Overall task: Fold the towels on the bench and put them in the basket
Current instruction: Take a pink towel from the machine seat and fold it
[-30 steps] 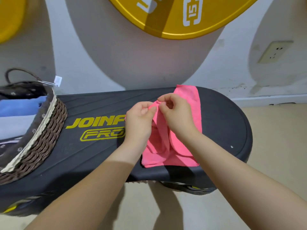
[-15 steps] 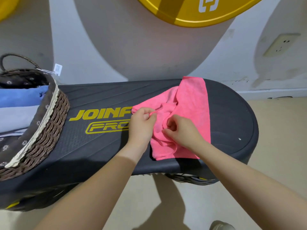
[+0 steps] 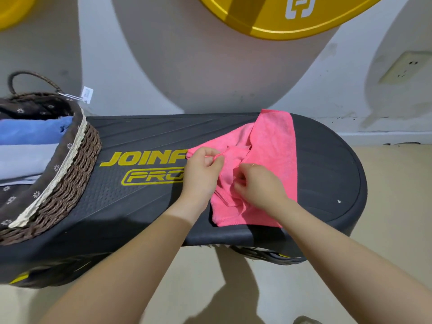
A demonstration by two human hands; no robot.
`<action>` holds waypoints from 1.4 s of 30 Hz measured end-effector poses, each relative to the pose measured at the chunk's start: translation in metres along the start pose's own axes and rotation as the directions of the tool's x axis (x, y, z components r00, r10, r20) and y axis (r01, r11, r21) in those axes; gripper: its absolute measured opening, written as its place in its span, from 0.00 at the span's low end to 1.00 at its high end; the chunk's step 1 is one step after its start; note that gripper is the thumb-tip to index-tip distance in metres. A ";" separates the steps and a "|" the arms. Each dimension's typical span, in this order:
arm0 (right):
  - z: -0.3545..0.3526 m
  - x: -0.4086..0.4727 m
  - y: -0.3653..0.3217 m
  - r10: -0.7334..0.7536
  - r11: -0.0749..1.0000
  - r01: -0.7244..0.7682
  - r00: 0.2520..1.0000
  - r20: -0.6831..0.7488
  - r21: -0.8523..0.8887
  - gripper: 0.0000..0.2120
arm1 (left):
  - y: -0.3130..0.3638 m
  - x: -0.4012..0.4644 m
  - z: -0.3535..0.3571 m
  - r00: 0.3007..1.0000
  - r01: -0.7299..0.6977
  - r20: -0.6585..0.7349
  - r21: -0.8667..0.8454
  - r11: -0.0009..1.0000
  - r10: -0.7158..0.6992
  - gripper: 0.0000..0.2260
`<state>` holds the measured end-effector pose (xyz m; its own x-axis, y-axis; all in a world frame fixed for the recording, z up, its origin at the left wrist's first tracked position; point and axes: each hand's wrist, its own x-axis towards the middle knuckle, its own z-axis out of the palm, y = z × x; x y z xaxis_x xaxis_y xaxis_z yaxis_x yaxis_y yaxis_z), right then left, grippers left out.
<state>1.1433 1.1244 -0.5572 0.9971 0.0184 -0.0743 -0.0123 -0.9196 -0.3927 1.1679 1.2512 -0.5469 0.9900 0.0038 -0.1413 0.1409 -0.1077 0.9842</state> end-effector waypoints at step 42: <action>-0.022 -0.004 -0.044 0.248 0.512 0.012 0.955 -0.162 0.859 0.11 | 0.018 -0.028 0.022 0.989 -0.141 -0.001 -0.229 0.963 0.145 0.13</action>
<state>1.1412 1.1558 -0.5192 0.9614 -0.2743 -0.0203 -0.0590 -0.1335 -0.9893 1.1424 1.2273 -0.5279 0.9999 -0.0104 0.0028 -0.0015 0.1235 0.9923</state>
